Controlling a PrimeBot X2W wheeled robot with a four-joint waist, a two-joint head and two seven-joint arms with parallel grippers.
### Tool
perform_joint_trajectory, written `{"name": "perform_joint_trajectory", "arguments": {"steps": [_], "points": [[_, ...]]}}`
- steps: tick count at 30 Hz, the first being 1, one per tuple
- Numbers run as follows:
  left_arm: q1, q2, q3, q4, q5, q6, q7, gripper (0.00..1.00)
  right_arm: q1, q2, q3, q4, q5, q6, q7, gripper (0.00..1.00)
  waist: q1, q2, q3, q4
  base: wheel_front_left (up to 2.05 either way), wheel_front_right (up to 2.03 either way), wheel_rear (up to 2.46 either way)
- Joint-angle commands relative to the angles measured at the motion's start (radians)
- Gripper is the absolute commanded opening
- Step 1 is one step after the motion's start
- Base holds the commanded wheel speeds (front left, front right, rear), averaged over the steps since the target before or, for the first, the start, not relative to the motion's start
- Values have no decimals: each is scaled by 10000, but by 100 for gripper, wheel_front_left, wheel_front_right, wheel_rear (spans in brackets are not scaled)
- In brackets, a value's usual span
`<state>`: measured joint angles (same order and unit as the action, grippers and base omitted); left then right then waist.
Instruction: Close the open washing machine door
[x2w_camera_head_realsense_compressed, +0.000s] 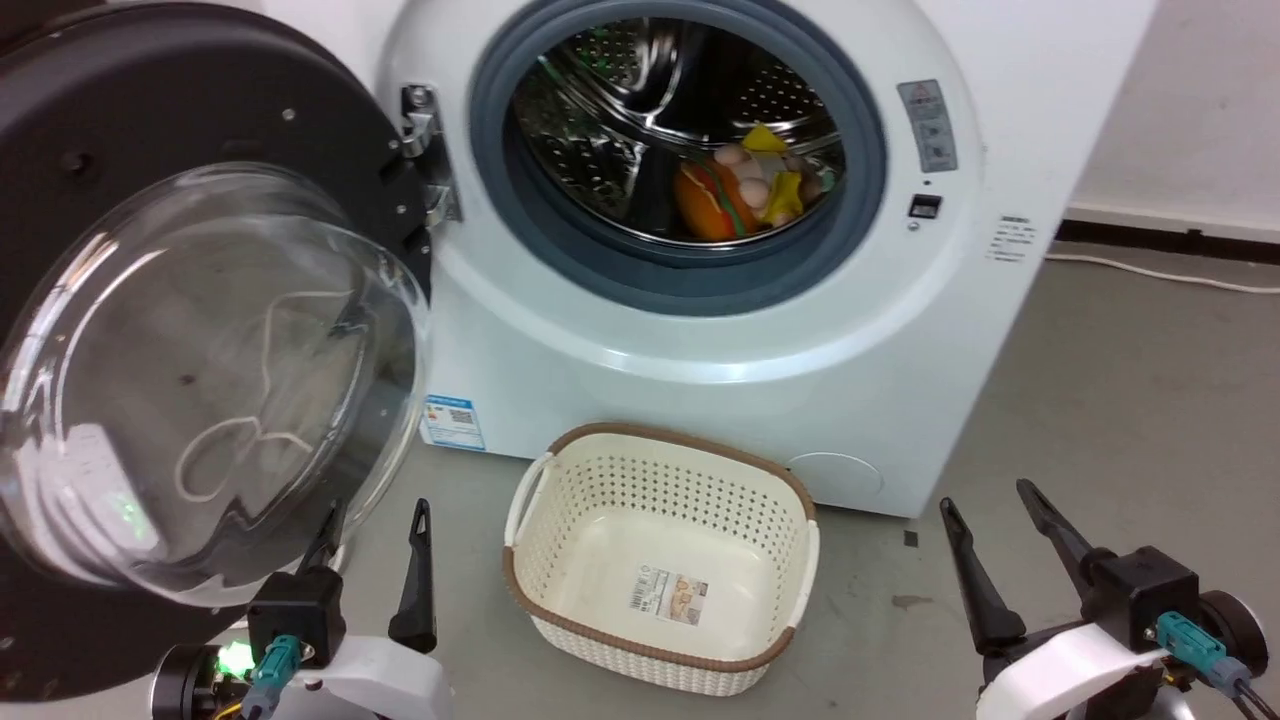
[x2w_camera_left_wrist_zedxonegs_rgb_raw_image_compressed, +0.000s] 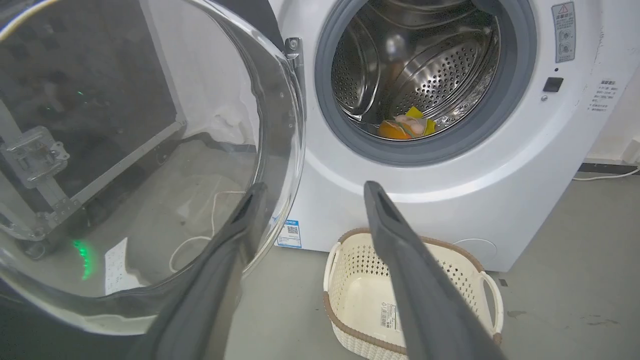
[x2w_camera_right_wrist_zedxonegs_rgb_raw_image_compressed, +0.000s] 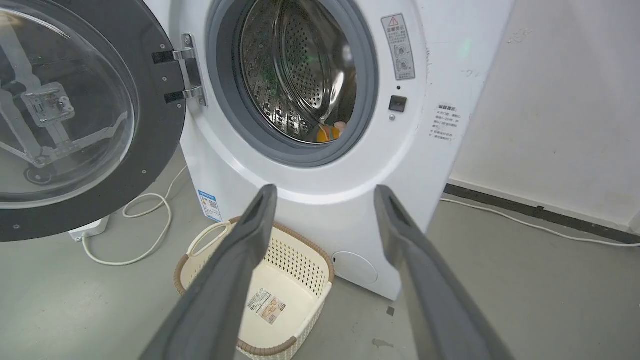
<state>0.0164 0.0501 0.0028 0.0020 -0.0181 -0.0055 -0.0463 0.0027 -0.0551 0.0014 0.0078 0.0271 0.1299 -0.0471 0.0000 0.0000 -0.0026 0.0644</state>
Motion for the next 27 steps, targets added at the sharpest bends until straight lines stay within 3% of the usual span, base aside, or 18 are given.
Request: {"name": "perform_joint_trajectory", "arguments": {"steps": [1, 27], "points": [[62, 0, 20, -55, -67, -74, -122, 100, 53, 11, 32, 17, 93, 2, -116, 100, 0, 0, -30, 194, 0, 0, 0], [401, 2, 355, -410, -334, 24, -645, 100, -375, 21, 797, 454, 255, 3, -639, 100, 0, 0, 67, 1610, 0, 0, 0]]}}
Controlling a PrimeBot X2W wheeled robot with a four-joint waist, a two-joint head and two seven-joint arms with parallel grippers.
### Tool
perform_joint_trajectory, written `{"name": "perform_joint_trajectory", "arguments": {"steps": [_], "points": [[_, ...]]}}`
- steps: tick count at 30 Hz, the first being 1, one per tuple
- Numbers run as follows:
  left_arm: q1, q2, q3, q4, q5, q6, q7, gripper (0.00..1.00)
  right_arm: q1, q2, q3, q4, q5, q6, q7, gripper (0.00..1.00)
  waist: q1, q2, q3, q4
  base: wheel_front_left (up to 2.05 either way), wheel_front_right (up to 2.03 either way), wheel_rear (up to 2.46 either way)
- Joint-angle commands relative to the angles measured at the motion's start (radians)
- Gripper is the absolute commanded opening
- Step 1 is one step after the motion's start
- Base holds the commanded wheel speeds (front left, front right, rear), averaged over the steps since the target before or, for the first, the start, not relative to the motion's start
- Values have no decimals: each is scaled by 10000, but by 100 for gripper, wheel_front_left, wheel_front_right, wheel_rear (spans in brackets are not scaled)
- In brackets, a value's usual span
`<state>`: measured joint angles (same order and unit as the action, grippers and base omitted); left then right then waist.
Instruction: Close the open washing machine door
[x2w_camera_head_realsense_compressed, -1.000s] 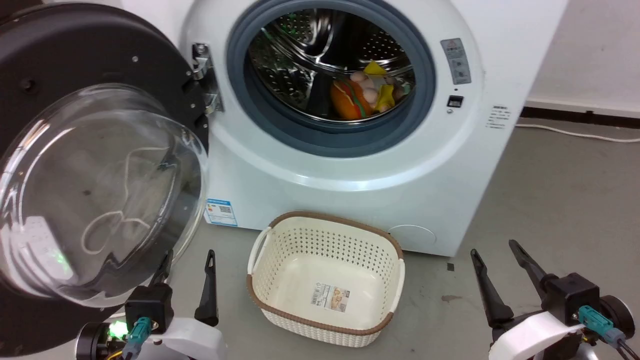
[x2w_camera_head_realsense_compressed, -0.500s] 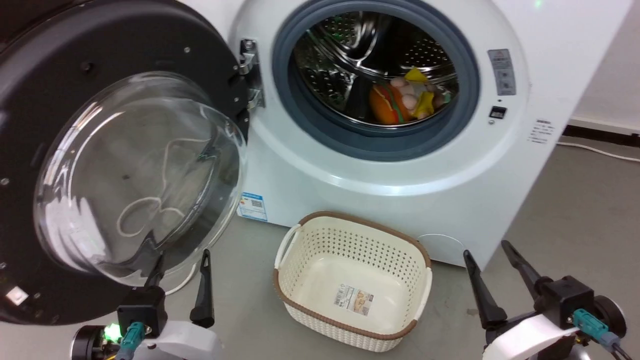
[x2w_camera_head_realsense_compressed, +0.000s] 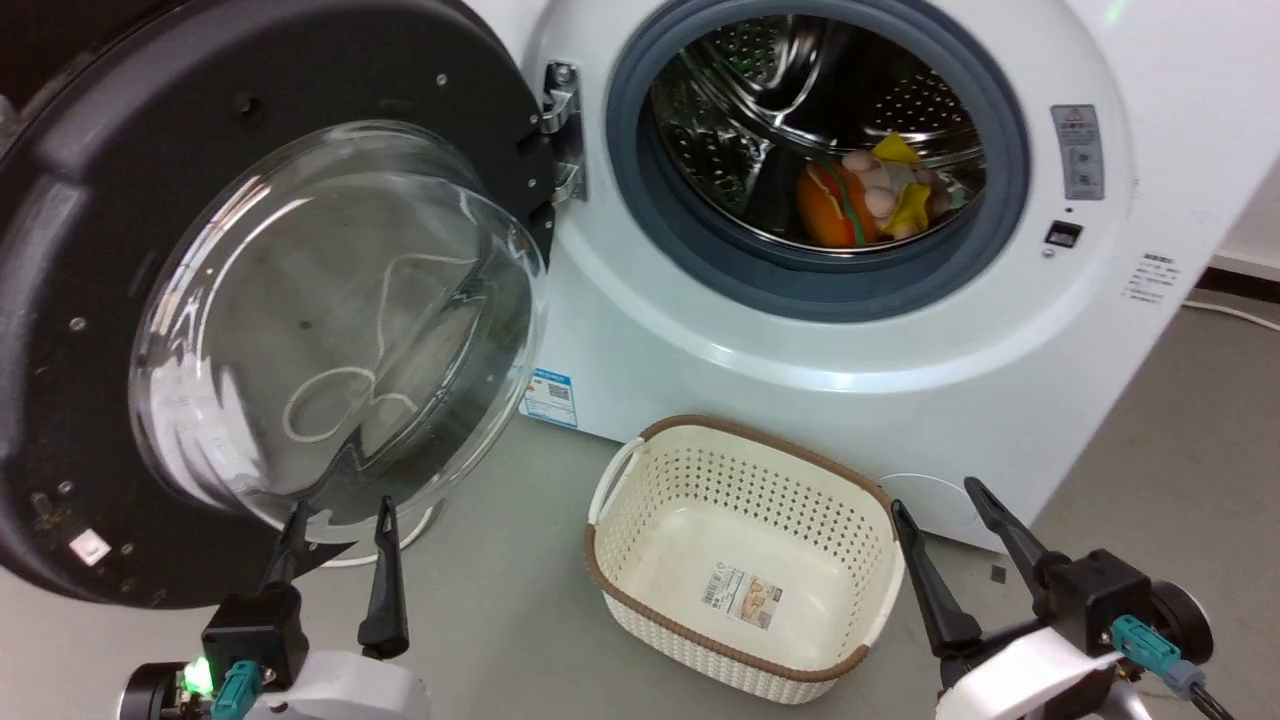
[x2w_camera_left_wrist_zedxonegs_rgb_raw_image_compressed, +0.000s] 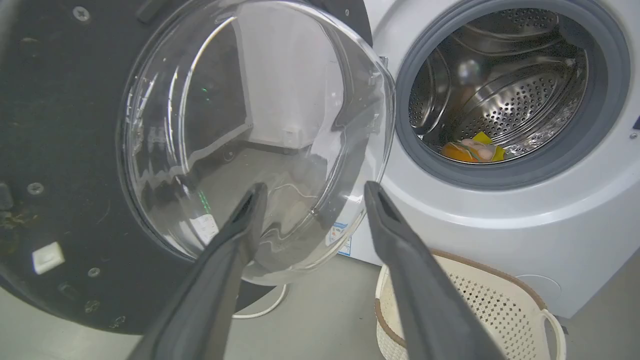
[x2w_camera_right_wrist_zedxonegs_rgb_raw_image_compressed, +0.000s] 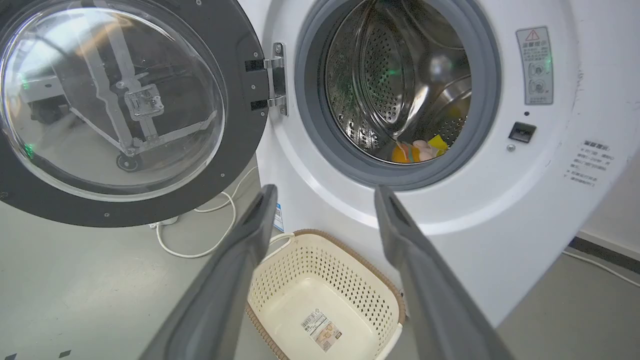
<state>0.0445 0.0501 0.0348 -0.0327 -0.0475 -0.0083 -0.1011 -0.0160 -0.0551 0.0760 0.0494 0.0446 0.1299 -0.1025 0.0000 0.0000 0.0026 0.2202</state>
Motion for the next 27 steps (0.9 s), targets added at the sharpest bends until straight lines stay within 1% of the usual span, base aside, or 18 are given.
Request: {"name": "perform_joint_trajectory", "arguments": {"steps": [1, 9, 14, 27], "points": [[139, 2, 49, -90, -54, 62, -118, 100, -215, 21, 92, 61, 83, 3, -105, 100, 0, 0, 22, 98, 0, 0, 0], [279, 1, 152, -228, -169, 95, -284, 100, -377, 24, 350, 216, 135, 4, -272, 100, 0, 0, 51, 447, 0, 0, 0], [329, 1, 231, -314, -384, 191, -389, 100, -425, 26, 478, 297, 180, 4, -376, 100, 0, 0, 38, 652, 0, 0, 0], [374, 1, 478, -410, -449, 96, -660, 100, -416, 31, 707, 355, 285, 5, -647, 100, 0, 0, 32, 1176, 0, 0, 0]]}}
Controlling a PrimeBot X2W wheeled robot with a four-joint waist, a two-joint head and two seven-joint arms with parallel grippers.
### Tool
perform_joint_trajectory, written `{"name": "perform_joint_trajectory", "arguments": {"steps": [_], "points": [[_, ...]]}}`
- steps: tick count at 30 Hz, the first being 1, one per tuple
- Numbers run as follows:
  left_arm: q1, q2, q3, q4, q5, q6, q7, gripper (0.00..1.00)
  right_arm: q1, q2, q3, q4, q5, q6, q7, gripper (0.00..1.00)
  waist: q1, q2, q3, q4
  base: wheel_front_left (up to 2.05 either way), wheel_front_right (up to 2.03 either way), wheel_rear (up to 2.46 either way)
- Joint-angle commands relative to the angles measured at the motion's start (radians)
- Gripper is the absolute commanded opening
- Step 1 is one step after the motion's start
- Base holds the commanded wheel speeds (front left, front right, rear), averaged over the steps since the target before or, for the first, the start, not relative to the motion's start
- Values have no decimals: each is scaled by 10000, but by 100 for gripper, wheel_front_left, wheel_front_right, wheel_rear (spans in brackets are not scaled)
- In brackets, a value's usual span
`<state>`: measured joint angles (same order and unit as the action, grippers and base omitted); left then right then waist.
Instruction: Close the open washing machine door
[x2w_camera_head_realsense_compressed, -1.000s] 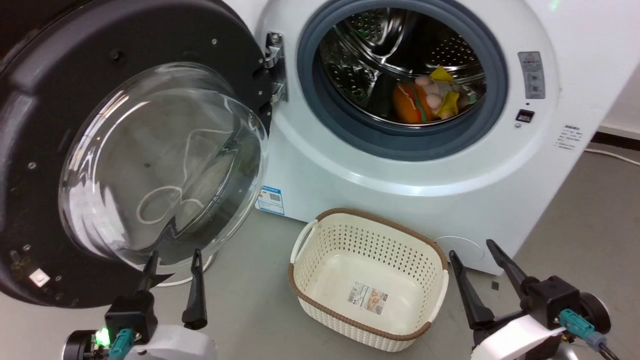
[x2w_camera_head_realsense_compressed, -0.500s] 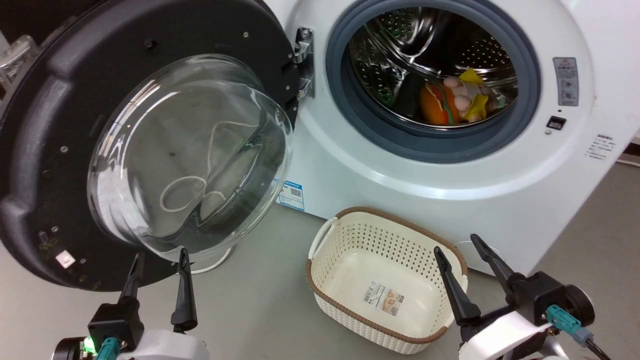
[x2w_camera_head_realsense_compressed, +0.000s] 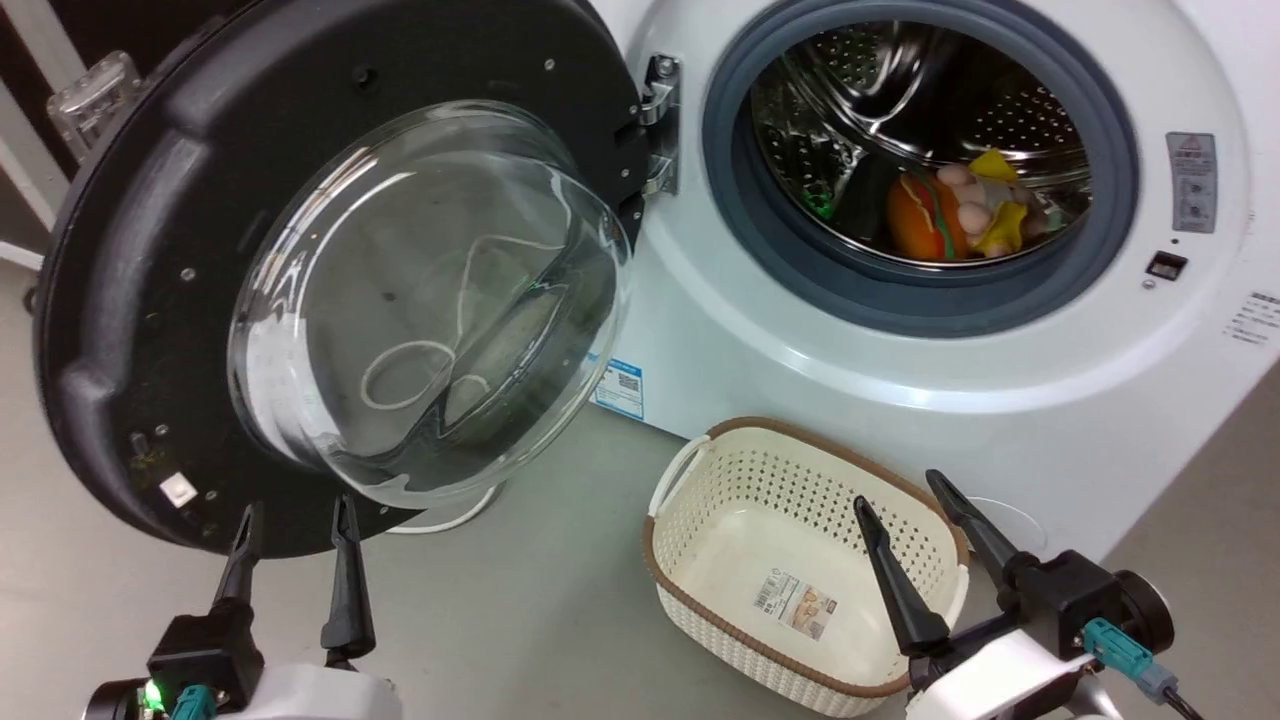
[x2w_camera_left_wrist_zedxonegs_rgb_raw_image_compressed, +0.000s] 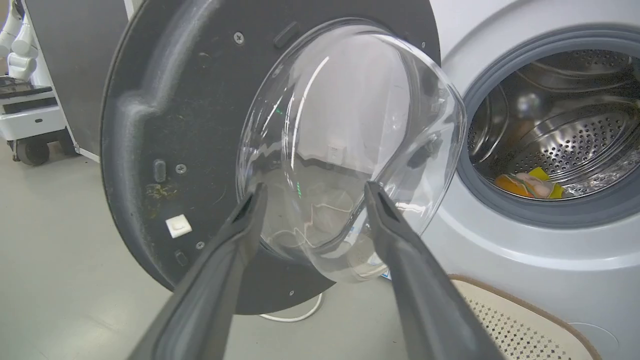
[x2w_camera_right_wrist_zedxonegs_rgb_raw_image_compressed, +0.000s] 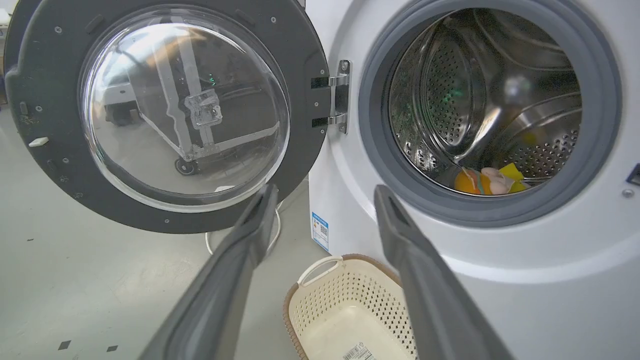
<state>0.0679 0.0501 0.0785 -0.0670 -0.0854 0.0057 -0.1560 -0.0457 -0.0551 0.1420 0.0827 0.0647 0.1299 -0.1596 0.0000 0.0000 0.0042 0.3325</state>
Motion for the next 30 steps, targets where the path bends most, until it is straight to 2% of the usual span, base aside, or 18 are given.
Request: {"name": "perform_joint_trajectory", "arguments": {"steps": [1, 2, 3, 4, 5, 11, 15, 16, 21, 26, 29, 30], "points": [[137, 1, 53, -78, -89, -47, -132, 100, -118, 32, 60, 19, 83, 5, -96, 100, 0, 0, 33, 97, 0, 0, 0], [130, 1, 62, -91, -117, -54, -153, 100, -121, 32, 69, 15, 81, 5, -117, 100, 0, 0, 57, 141, 0, 0, 0], [125, 1, 65, -93, -156, -71, -174, 90, -123, 33, 76, 11, 77, 5, -138, 100, 0, 0, 78, 185, 0, 0, 0], [124, 1, 63, -82, -196, -94, -195, 7, -121, 33, 81, 10, 73, 5, -159, 100, 0, 0, 98, 228, 0, 0, 0], [129, 1, 54, -59, -249, -138, -216, 0, -118, 33, 80, 6, 68, 5, -180, 100, 0, 0, 125, 273, 0, 0, 0], [-64, 1, 116, -90, -551, -319, -341, 0, -72, 36, -24, -53, -7, 6, -305, 100, 0, 0, 374, 544, 0, 0, 0], [-531, 42, 575, -367, -1164, -556, -425, 0, -51, 37, -113, -128, -170, 6, -389, 100, 0, 0, 644, 733, 0, 0, 0], [-1125, 283, 1044, -409, -1922, -795, -486, 0, -60, 38, -212, -177, -329, 6, -452, 100, 0, 0, 886, 878, 0, 0, 0], [-2531, 1354, 2027, -28, -3590, -1011, 0, 0, -229, 40, -213, -216, -571, 6, -554, 100, 0, 0, 1382, 887, 0, 0, 0], [-4048, 2670, 3217, 1509, -5451, -1020, 1407, 0, -561, 42, -93, -213, -794, 7, -623, 100, 0, 0, 1879, 756, 0, 0, 0], [-4950, 3113, 3832, 2656, -6941, -899, 2573, 0, -725, 44, -104, -200, -863, 7, -680, 100, 0, 0, 2123, 695, 0, 0, 0], [-4950, 3113, 3832, 2656, -6941, -899, 2573, 0, -725, 44, -104, -200, -863, 7, -680, 100, 0, 0, 2123, 695, 0, 0, 0]]}}
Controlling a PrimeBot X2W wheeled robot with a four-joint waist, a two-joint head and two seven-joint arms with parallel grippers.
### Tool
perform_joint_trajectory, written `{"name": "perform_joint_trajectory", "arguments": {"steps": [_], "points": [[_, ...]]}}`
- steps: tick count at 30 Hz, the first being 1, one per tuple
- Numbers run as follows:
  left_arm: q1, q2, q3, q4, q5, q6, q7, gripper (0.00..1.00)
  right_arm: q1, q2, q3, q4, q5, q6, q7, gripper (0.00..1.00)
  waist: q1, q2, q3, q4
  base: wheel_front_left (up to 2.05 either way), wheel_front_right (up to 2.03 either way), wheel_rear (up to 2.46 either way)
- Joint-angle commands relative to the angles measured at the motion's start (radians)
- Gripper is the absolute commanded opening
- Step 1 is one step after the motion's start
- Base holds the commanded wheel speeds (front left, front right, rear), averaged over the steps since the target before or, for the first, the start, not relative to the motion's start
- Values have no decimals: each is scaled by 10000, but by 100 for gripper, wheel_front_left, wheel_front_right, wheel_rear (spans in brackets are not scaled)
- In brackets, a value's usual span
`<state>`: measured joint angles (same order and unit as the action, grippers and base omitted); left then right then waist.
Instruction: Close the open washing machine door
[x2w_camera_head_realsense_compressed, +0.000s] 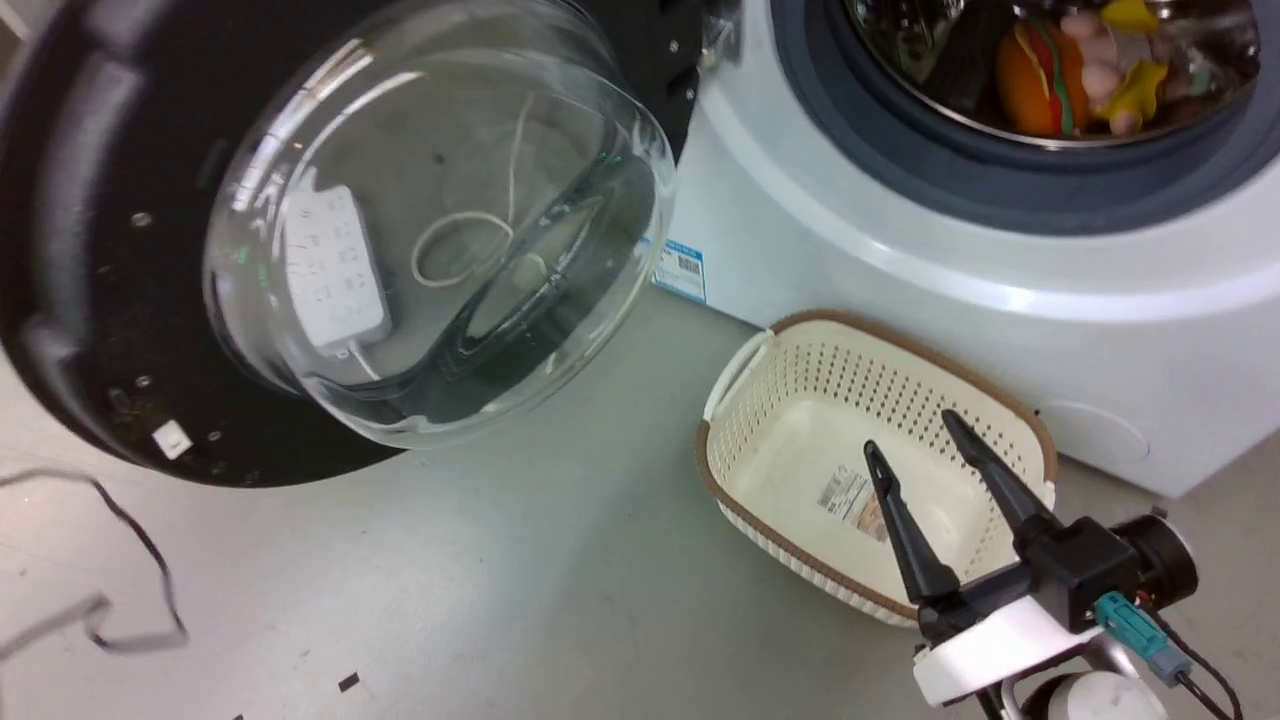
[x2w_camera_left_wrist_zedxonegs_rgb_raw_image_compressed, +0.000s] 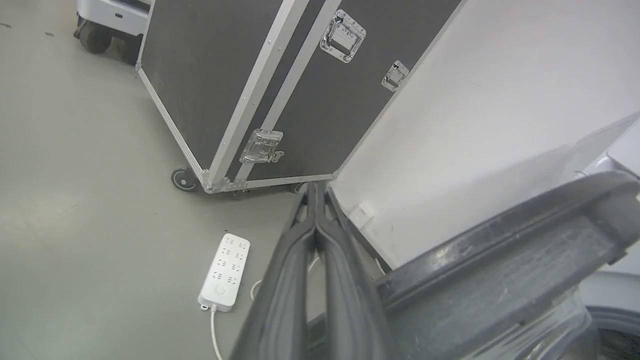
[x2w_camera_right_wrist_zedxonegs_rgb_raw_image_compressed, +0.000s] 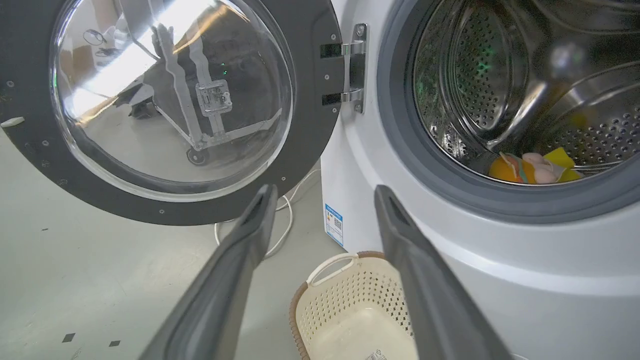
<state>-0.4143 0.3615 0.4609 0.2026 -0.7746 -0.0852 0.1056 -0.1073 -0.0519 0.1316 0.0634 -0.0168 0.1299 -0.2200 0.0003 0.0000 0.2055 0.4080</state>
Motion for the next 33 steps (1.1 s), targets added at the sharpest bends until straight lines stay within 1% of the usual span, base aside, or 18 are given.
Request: {"name": "perform_joint_trajectory", "arguments": {"steps": [1, 2, 3, 4, 5, 7, 11, 14, 18, 21, 27, 30, 33], "points": [[-656, 237, 425, 671, -1028, 153, 716, 0, -170, 12, 32, 6, -72, 7, -119, 100, -3, 0, 242, -93, 0, 0, 0], [-656, 237, 425, 671, -1028, 153, 716, 0, -170, 12, 32, 6, -72, 7, -119, 100, -3, 0, 242, -93, 0, 0, 0], [-874, 323, 573, 1025, -1523, 225, 1191, 0, -188, 12, 48, 15, -93, 7, -141, 100, -3, 0, 297, -100, 0, 0, 0], [-1274, 446, 895, 1654, -2507, 436, 2126, 0, -223, 13, 65, 43, -134, 7, -184, 100, -3, 0, 402, -106, 0, 0, 0], [-1274, 446, 895, 1654, -2507, 436, 2126, 0, -223, 13, 65, 43, -134, 7, -184, 100, -3, 0, 402, -106, 0, 0, 0], [-1638, 526, 1196, 2177, -3464, 667, 3065, 0, -257, 14, 51, 54, -168, 7, -226, 100, -3, 0, 490, -88, 0, 0, 0], [-1944, 697, 1572, 2693, -4856, 718, 4577, 0, -347, 15, 53, 99, -214, 8, -311, 100, -3, 0, 602, -63, 0, 0, 0], [-1857, 728, 1719, 2758, -5628, 700, 5568, 0, -400, 16, 85, 162, -185, 8, -377, 100, -3, 0, 590, -44, 0, 0, 0], [-1404, 510, 1628, 2433, -6145, 575, 6574, 0, -378, 17, 104, 243, -107, 8, -391, 100, -3, 0, 402, -118, 0, 0, 0], [-1032, 234, 1509, 2043, -6448, 535, 7188, 0, -331, 17, 50, 290, -70, 8, -396, 100, -3, 0, 198, -169, 0, 0, 0], [-7, -240, 1255, 1061, -6739, 381, 8100, 0, -212, 17, -81, 329, 44, 8, -406, 100, -3, 0, -249, -327, 0, 0, 0], [653, -606, 1034, 404, -6870, 360, 8589, 0, -164, 17, -251, 305, 128, 8, -410, 100, -3, 0, -453, -446, 0, 0, 0], [1344, -1090, 790, -388, -6969, 401, 8949, 0, -132, 17, -503, 272, 197, 8, -413, 100, -3, 0, -637, -595, 0, 0, 0]]}}
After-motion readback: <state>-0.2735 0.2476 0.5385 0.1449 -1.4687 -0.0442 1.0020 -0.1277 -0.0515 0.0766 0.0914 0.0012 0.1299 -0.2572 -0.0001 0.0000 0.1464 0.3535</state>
